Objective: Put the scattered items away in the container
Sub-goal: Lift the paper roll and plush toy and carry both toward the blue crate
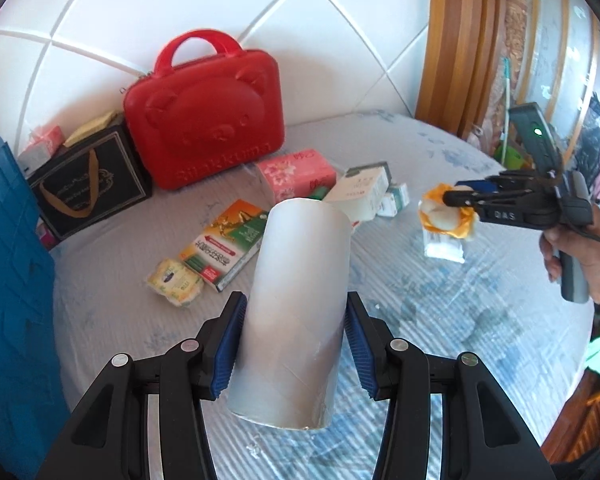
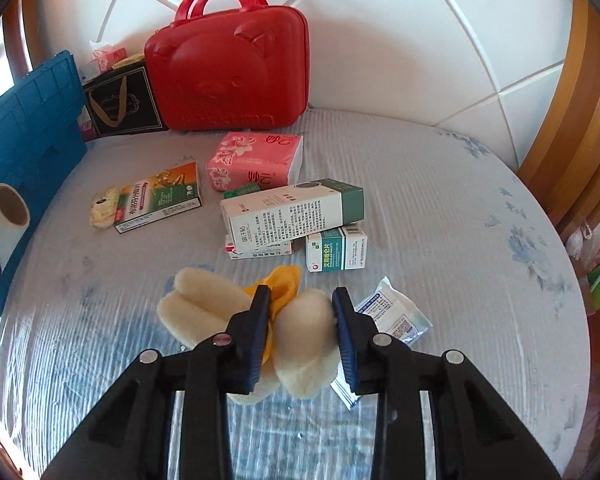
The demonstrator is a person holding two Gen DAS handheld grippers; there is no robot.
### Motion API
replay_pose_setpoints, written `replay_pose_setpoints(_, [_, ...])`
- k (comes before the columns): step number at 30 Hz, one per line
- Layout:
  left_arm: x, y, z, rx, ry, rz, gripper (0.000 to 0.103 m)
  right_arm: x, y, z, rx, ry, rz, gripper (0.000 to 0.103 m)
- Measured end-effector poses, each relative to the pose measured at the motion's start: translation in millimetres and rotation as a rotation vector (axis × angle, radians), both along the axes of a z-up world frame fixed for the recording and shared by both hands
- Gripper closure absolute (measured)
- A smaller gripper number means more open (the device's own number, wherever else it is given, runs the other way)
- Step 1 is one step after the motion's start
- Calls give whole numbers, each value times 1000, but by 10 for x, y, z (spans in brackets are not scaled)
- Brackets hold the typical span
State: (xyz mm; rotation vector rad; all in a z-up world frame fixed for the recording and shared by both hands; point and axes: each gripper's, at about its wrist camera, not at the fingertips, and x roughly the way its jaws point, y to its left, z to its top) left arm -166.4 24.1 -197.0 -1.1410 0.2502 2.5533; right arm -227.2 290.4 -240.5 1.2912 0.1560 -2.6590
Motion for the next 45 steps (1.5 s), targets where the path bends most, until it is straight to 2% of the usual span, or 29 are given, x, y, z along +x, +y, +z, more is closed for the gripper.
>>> replay_pose_setpoints(7, [254, -11, 555, 71, 50, 31, 55, 475, 39, 724, 10, 51, 1, 73])
replay_pose_setpoints(12, [415, 75, 873, 51, 75, 49, 55, 791, 22, 1145, 0, 84, 3, 73])
replay_pose_setpoints(18, [635, 62, 1200, 49, 87, 108, 55, 1142, -81, 1496, -12, 113, 2, 73])
replay_pose_setpoints(23, [845, -56, 1374, 42, 82, 187, 55, 1389, -249, 1712, -21, 140, 26, 73])
replay_pose_setpoints(27, [1006, -217, 1407, 48, 67, 243, 55, 1547, -376, 1839, -34, 163, 36, 73])
replay_pose_setpoints(35, [1173, -562, 1518, 41, 87, 219, 55, 1741, -797, 2015, -40, 198, 11, 73])
replay_pose_setpoints(45, [1174, -1338, 1819, 47, 149, 197, 55, 1841, -1724, 2282, -30, 243, 0, 73])
